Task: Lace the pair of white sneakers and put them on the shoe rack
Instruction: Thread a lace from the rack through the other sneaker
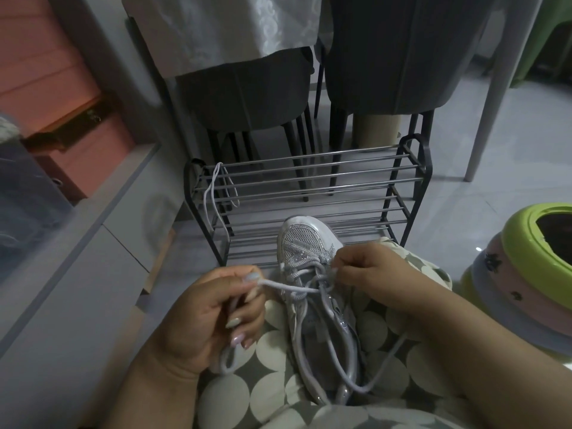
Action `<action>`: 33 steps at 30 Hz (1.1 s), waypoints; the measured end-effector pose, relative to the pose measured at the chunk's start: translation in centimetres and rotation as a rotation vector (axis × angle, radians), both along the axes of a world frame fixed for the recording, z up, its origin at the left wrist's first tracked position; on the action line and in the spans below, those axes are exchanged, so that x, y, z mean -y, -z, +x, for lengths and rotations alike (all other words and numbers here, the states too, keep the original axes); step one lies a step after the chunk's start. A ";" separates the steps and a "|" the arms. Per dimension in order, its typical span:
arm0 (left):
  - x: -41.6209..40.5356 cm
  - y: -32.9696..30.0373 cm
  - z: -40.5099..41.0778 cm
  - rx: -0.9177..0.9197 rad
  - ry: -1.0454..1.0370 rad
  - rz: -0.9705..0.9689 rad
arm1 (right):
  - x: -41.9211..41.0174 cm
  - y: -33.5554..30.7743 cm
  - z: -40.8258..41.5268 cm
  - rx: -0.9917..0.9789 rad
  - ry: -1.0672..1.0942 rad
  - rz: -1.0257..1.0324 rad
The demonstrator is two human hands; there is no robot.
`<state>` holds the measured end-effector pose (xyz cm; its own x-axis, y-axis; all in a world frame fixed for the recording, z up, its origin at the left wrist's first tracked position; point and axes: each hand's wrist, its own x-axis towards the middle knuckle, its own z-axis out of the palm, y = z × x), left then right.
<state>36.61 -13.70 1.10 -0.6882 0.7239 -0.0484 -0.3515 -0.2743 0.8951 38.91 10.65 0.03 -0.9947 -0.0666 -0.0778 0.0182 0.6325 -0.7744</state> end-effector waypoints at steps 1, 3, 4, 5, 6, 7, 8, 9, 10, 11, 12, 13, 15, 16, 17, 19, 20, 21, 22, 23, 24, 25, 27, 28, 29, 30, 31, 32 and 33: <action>-0.1 -0.3 0.0 0.006 -0.016 0.038 | 0.1 -0.2 0.1 -0.049 0.055 -0.026; -0.3 -1.0 -0.3 0.025 -0.068 0.148 | 0.6 -1.0 0.4 -0.125 0.106 -0.115; -0.6 -1.5 -0.4 0.033 -0.093 0.208 | 1.0 -1.5 0.5 -0.134 0.077 -0.169; -0.9 -2.0 -0.4 0.036 -0.125 0.259 | 1.4 -2.0 0.7 -0.129 0.018 -0.220; -1.3 -2.6 -0.5 0.039 -0.170 0.290 | 2.0 -2.4 1.0 -0.116 -0.061 -0.268; -1.8 -3.0 -0.5 0.043 -0.225 0.302 | 2.5 -2.8 1.3 -0.102 -0.147 -0.307; -2.4 -3.4 -0.5 0.049 -0.274 0.309 | 3.1 -3.0 1.4 -0.085 -0.221 -0.327; -2.9 -3.7 -0.4 0.056 -0.310 0.321 | 3.5 -3.1 1.5 -0.070 -0.278 -0.325; -3.4 -3.9 -0.4 0.064 -0.336 0.339 | 4.0 -3.2 1.4 -0.059 -0.320 -0.308; -3.8 -4.1 -0.4 0.074 -0.355 0.356 | 4.4 -3.2 1.4 -0.058 -0.351 -0.278; -4.1 -4.1 -0.5 0.085 -0.367 0.373 | 4.8 -3.1 1.3 -0.074 -0.378 -0.233; -4.2 -4.1 -0.6 0.097 -0.378 0.390 | 5.0 -3.1 1.3 -0.100 -0.406 -0.172; -4.2 -4.1 -1.0 0.128 -0.403 0.428 | 4.8 -2.9 1.2 -0.123 -0.420 -0.067; -4.0 -4.1 -1.2 0.151 -0.424 0.449 | 4.4 -2.8 1.1 -0.108 -0.400 -0.051; -3.8 -3.9 -1.5 0.182 -0.452 0.468 | 3.9 -2.8 1.1 -0.084 -0.369 -0.071; -3.4 -3.5 -1.8 0.239 -0.518 0.481 | 3.0 -3.0 1.0 -0.051 -0.297 -0.172; -3.3 -3.2 -1.8 0.252 -0.543 0.469 | 2.6 -3.1 0.9 -0.057 -0.260 -0.216; -3.3 -2.9 -1.7 0.256 -0.559 0.446 | 2.5 -3.2 0.8 -0.074 -0.234 -0.248; -3.3 -2.5 -1.5 0.262 -0.566 0.416 | 2.4 -3.4 0.7 -0.086 -0.221 -0.274; -3.3 -2.0 -1.2 0.273 -0.554 0.389 | 2.5 -3.4 0.5 -0.100 -0.220 -0.281; -3.3 -1.5 -0.9 0.285 -0.515 0.364 | 2.7 -3.5 0.4 -0.107 -0.221 -0.271; -3.3 -1.0 -0.5 0.289 -0.458 0.326 | 2.8 -3.5 0.2 -0.112 -0.220 -0.243; -3.5 -0.1 0.5 0.204 -0.346 0.194 | 3.1 -3.4 0.0 -0.122 -0.216 -0.164; -3.8 0.1 1.1 0.151 -0.331 0.124 | 3.3 -3.3 0.0 -0.138 -0.220 -0.116; -4.1 0.3 1.4 0.120 -0.350 0.075 | 3.3 -3.1 -0.1 -0.169 -0.232 -0.062; -4.3 0.4 1.6 0.119 -0.383 0.056 | 3.3 -2.9 -0.2 -0.204 -0.252 -0.007; -4.5 0.3 1.8 0.128 -0.418 0.056 | 3.4 -2.7 -0.2 -0.240 -0.276 0.042; -4.6 0.1 1.8 0.134 -0.440 0.067 | 3.5 -2.6 -0.1 -0.260 -0.294 0.063; -4.5 -0.1 1.7 0.128 -0.462 0.073 | 3.5 -2.5 -0.1 -0.264 -0.293 0.056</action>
<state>38.29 -9.24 1.23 -0.9303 0.3484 -0.1146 -0.2844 -0.4882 0.8251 38.80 7.13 2.55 -0.9205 -0.3536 0.1665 -0.3645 0.6228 -0.6923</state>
